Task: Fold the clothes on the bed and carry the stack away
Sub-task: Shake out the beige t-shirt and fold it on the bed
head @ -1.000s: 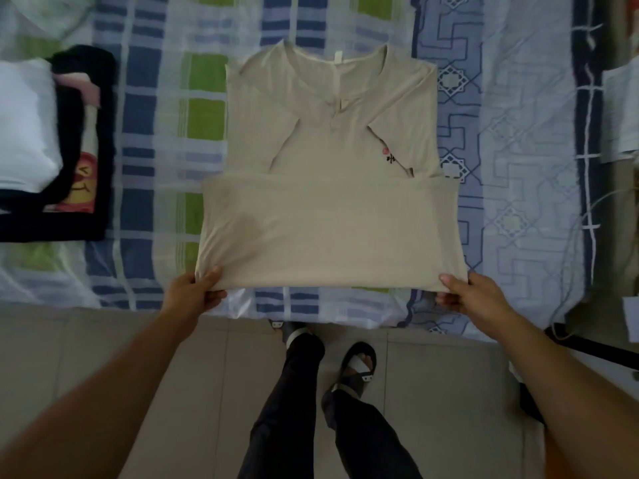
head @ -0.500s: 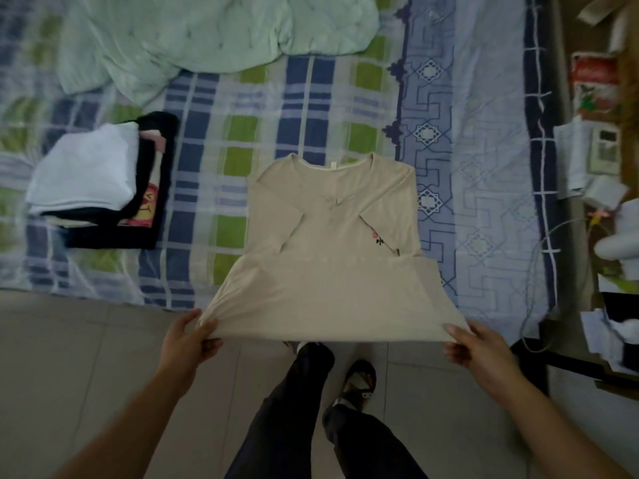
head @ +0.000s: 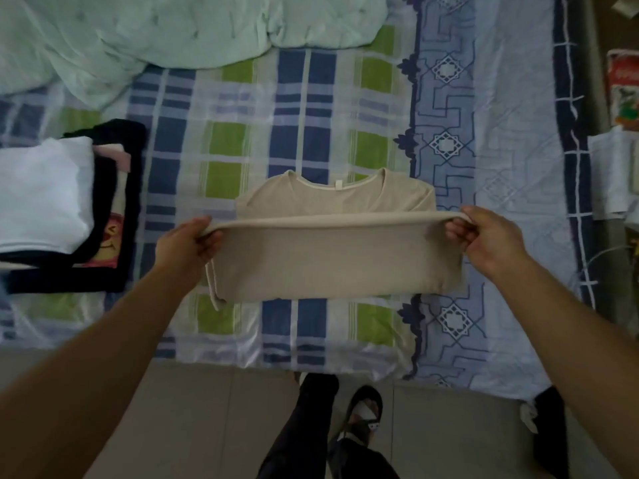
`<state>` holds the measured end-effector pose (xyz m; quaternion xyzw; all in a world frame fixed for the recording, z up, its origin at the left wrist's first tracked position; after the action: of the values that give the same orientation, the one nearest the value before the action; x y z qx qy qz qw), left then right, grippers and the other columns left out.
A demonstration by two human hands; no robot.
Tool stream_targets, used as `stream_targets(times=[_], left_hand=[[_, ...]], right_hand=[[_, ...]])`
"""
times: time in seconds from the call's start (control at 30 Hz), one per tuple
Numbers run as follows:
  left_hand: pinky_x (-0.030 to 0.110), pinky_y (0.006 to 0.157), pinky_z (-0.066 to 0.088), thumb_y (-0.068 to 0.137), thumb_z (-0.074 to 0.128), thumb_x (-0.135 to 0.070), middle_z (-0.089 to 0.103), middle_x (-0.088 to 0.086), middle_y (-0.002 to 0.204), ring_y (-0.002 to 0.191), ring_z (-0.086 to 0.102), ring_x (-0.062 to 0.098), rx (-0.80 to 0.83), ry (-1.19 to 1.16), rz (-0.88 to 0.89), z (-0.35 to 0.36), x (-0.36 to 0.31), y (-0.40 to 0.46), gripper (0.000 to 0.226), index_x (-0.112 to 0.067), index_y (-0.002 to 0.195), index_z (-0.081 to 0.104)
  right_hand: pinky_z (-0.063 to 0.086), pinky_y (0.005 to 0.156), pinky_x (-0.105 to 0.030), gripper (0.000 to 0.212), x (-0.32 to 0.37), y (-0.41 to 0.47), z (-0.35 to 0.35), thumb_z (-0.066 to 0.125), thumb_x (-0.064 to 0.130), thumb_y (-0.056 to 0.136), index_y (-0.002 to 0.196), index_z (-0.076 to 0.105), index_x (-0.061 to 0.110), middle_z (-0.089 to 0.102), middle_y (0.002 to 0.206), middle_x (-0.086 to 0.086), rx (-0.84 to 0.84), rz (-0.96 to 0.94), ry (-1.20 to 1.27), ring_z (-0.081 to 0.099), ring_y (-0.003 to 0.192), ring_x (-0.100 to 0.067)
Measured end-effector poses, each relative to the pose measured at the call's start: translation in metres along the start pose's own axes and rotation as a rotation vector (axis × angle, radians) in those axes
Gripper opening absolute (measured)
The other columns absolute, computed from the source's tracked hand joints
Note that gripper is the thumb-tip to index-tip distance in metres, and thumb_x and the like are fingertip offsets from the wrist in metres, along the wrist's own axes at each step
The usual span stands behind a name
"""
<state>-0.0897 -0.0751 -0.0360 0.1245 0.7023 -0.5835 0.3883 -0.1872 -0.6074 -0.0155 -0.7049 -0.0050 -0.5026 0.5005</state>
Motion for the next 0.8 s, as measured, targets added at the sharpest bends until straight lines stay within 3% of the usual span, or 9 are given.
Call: stream_targets(times=[0.13, 0.33, 0.4, 0.47, 0.53, 0.6, 0.7, 0.8], left_hand=[[0.023, 0.051, 0.057, 0.095, 0.070, -0.012, 0.075, 0.006, 0.067, 0.058, 0.073, 0.011, 0.021, -0.031, -0.067, 0.039, -0.002, 0.064, 0.005, -0.007, 0.093, 0.069], [0.019, 0.050, 0.056, 0.104, 0.059, -0.015, 0.071, 0.000, 0.057, 0.052, 0.069, 0.006, 0.044, -0.052, -0.142, 0.083, -0.002, 0.128, 0.015, -0.011, 0.090, 0.064], [0.020, 0.054, 0.057, 0.104, 0.058, -0.013, 0.072, 0.000, 0.062, 0.056, 0.071, 0.006, 0.037, -0.096, -0.131, 0.091, -0.004, 0.135, 0.013, -0.011, 0.092, 0.063], [0.021, 0.060, 0.058, 0.102, 0.060, -0.009, 0.073, 0.005, 0.080, 0.064, 0.072, 0.010, 0.000, -0.072, -0.065, 0.094, -0.006, 0.137, 0.003, -0.010, 0.104, 0.062], [0.028, 0.069, 0.059, 0.096, 0.063, -0.007, 0.068, 0.007, 0.094, 0.075, 0.069, 0.016, -0.034, 0.146, 0.160, 0.093, -0.011, 0.132, 0.028, -0.015, 0.122, 0.054], [0.034, 0.082, 0.054, 0.091, 0.064, -0.016, 0.065, 0.002, 0.105, 0.090, 0.062, 0.017, -0.024, 0.597, 0.511, 0.100, -0.016, 0.114, 0.039, -0.019, 0.129, 0.054], [0.044, 0.108, 0.040, 0.095, 0.057, -0.028, 0.056, 0.007, 0.142, 0.130, 0.050, 0.025, 0.235, 1.160, 0.937, 0.131, 0.006, 0.083, 0.047, -0.023, 0.142, 0.051], [0.056, 0.124, 0.017, 0.105, 0.037, -0.040, 0.019, 0.014, 0.170, 0.157, 0.014, 0.034, 0.420, 1.618, 1.056, 0.156, 0.038, 0.091, 0.062, -0.021, 0.163, 0.024]], right_hand=[[0.061, 0.060, -0.029, 0.010, 0.006, 0.054, 0.037, 0.062, 0.012, 0.100, 0.093, 0.068, 0.006, 0.073, 0.063, -0.006, -0.054, 0.001, 0.004, 0.074, 0.060, -0.016], [0.059, 0.059, -0.028, 0.015, 0.001, 0.122, 0.066, 0.056, 0.011, 0.103, 0.093, 0.066, 0.006, 0.072, 0.060, -0.001, -0.120, 0.012, 0.050, 0.073, 0.061, -0.015], [0.062, 0.066, -0.030, 0.014, 0.001, 0.134, 0.073, 0.056, 0.011, 0.102, 0.094, 0.066, 0.006, 0.073, 0.066, -0.003, -0.123, 0.002, 0.051, 0.075, 0.072, -0.019], [0.062, 0.076, -0.031, 0.012, -0.001, 0.140, 0.080, 0.057, 0.009, 0.100, 0.108, 0.066, 0.008, 0.076, 0.087, -0.007, -0.133, -0.022, -0.021, 0.076, 0.090, -0.022], [0.057, 0.085, -0.033, 0.028, 0.000, 0.139, 0.082, 0.060, 0.008, 0.095, 0.122, 0.062, 0.014, 0.072, 0.111, -0.012, -0.163, -0.175, -0.303, 0.070, 0.098, -0.022], [0.050, 0.099, -0.038, 0.035, 0.005, 0.123, 0.091, 0.060, 0.013, 0.095, 0.130, 0.062, 0.013, 0.067, 0.125, -0.015, -0.144, -0.492, -0.816, 0.063, 0.107, -0.023], [0.042, 0.111, -0.050, 0.042, -0.020, 0.101, 0.119, 0.054, 0.023, 0.098, 0.136, 0.060, 0.007, 0.056, 0.138, -0.021, 0.187, -0.880, -1.384, 0.051, 0.128, -0.040], [0.017, 0.125, -0.055, 0.057, -0.045, 0.114, 0.111, 0.043, 0.039, 0.106, 0.160, 0.032, 0.021, 0.019, 0.169, -0.014, 0.233, -0.742, -1.751, 0.016, 0.155, -0.038]])
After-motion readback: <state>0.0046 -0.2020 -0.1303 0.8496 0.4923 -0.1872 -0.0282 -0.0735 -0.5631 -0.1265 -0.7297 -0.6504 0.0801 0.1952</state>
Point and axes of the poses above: each hand's wrist, its own y-axis towards the middle knuckle, its own z-axis out of the palm, x = y × z, the point moved 6 cm from there along y, towards the middle knuckle
